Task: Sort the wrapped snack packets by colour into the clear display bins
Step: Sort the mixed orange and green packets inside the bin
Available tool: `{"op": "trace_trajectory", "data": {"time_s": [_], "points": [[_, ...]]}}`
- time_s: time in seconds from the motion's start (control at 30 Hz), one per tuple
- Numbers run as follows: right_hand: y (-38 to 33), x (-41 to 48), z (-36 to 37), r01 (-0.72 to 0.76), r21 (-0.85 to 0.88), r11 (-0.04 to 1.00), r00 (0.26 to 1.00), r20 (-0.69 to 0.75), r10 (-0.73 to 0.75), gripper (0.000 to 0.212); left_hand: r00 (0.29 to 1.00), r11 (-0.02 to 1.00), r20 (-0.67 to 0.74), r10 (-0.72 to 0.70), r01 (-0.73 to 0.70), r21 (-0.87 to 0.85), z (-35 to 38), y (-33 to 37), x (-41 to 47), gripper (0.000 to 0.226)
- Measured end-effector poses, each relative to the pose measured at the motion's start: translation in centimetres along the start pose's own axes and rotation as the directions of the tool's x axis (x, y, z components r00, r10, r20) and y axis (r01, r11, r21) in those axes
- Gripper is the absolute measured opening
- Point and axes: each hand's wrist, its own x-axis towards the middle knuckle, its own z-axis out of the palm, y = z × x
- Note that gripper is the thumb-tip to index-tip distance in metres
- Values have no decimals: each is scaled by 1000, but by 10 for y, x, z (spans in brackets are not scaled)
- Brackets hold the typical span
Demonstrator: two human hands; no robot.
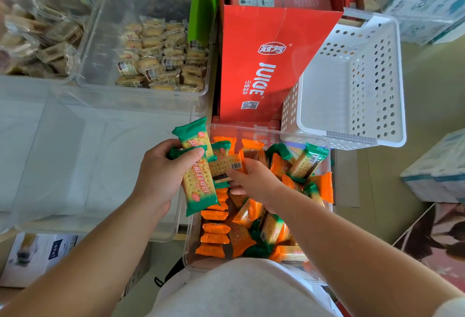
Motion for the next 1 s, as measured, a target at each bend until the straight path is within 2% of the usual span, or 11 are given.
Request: {"op": "trace_trajectory", "data": {"time_s": [0.1, 0.23, 0.33, 0.4, 0.47, 0.53, 0.67, 0.73, 0.87, 1.0], "points": [[-9, -6, -23, 46, -273, 961, 997, -47, -61, 14, 1000, 1000, 5, 8, -8, 9, 1, 1, 2, 13], [-25, -11, -63, 127, -511, 850, 953, -175, -247, 13, 1000, 1000, 7, 16, -16, 18, 4, 2, 3, 11], [-28, -1, -76, 98, -745, 660, 913, -197, -358, 11, 1000, 1000, 9, 20, -21, 20, 6, 3, 3, 11], [-28, 9, -69, 51, -888, 456, 926, -129, -355, 17, 1000, 1000, 11, 15, -15, 26, 7, 4, 3, 12], [-23, 21, -57, 19, -963, 269, 940, -74, -333, 21, 1000, 1000, 13, 7, -7, 27, 7, 4, 4, 12], [-13, 34, -46, -10, -983, 185, 938, -73, -339, 12, 1000, 1000, 15, 3, -3, 29, 7, 4, 5, 12], [6, 51, -37, -66, -975, 212, 886, -154, -436, 3, 1000, 1000, 15, 0, 0, 29, 6, 4, 5, 13], [14, 50, -37, -60, -967, 248, 852, -179, -493, 10, 1000, 1000, 19, 3, -4, 27, 6, 3, 4, 13], [19, 39, -38, -83, -907, 412, 767, -322, -555, 31, 1000, 1000, 18, -2, 2, 24, 6, 3, 5, 12], [13, 46, -33, -104, -853, 511, 791, -382, -477, 31, 1000, 999, 18, -16, 15, 29, 5, 3, 5, 13]]}}
